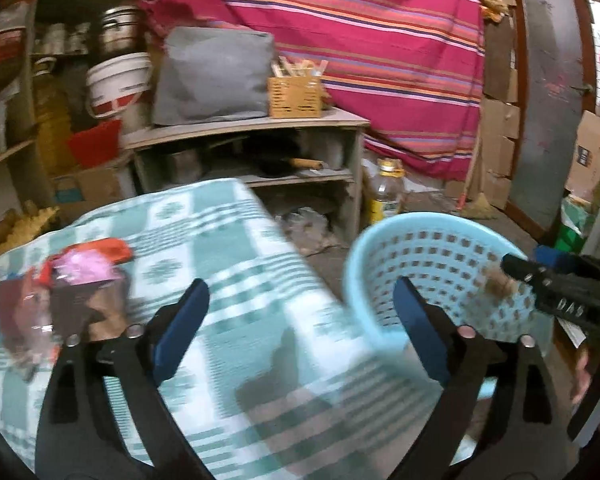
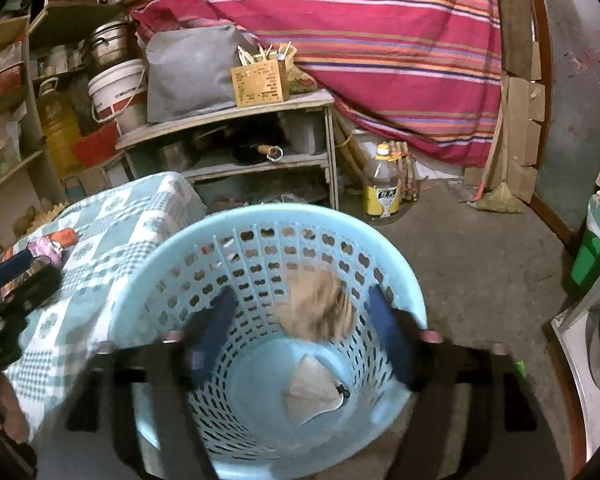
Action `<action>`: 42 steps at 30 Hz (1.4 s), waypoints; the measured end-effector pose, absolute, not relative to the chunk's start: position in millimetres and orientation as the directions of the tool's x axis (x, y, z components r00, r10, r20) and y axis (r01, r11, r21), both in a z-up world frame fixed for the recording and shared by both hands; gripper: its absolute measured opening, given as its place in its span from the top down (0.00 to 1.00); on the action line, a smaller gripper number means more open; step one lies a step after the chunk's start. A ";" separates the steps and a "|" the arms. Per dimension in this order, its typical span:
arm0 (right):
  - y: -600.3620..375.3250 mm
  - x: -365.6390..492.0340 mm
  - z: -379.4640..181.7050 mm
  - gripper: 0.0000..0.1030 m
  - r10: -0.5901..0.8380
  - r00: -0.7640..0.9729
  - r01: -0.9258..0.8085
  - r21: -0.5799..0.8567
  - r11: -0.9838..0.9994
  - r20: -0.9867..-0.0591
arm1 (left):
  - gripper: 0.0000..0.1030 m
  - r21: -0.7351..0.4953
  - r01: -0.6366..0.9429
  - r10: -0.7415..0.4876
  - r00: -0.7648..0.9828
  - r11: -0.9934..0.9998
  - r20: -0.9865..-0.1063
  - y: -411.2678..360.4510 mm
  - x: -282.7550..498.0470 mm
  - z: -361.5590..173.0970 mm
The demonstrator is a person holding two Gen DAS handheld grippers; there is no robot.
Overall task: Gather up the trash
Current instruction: 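Open both tools to drop the cloth and paper into the basket, then return the left tool to the table and grasp the clear plastic bag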
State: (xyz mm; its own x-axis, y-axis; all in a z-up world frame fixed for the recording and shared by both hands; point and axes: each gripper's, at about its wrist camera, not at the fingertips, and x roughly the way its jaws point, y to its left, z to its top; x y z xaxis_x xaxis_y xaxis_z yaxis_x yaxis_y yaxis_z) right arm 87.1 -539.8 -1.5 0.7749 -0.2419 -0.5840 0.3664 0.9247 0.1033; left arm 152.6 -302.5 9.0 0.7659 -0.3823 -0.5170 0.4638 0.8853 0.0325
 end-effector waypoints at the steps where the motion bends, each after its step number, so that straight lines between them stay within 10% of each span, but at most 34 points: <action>1: -535.1 88.9 0.6 0.28 -0.246 0.777 0.367 0.100 0.925 -0.579 | 0.08 0.036 0.448 -0.369 0.775 0.893 -0.513 -289.1 153.3 10.7; 21: -392.8 165.7 11.8 0.21 -0.131 0.803 0.214 0.078 0.974 -0.581 | 0.06 -0.003 0.114 -0.093 0.792 0.993 -0.604 -105.6 228.0 -8.2; 33: -344.1 194.0 3.0 0.21 -0.064 0.781 0.130 0.062 0.990 -0.621 | 0.58 -0.131 0.154 -0.201 0.690 0.979 -0.695 -84.4 246.6 -29.6; 42: -294.8 192.9 3.2 0.21 0.040 0.783 0.002 0.067 0.998 -0.621 | 0.61 -0.119 0.158 -0.197 0.734 0.980 -0.650 -61.6 225.5 -10.7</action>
State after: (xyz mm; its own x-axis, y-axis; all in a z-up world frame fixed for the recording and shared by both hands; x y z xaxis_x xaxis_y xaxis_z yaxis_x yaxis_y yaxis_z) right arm 192.9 -294.8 3.2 0.7832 0.0397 -0.6205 0.0023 0.9978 0.0669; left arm 225.5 -61.6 -10.7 0.7338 -0.1974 -0.6500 0.1583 0.9802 -0.1189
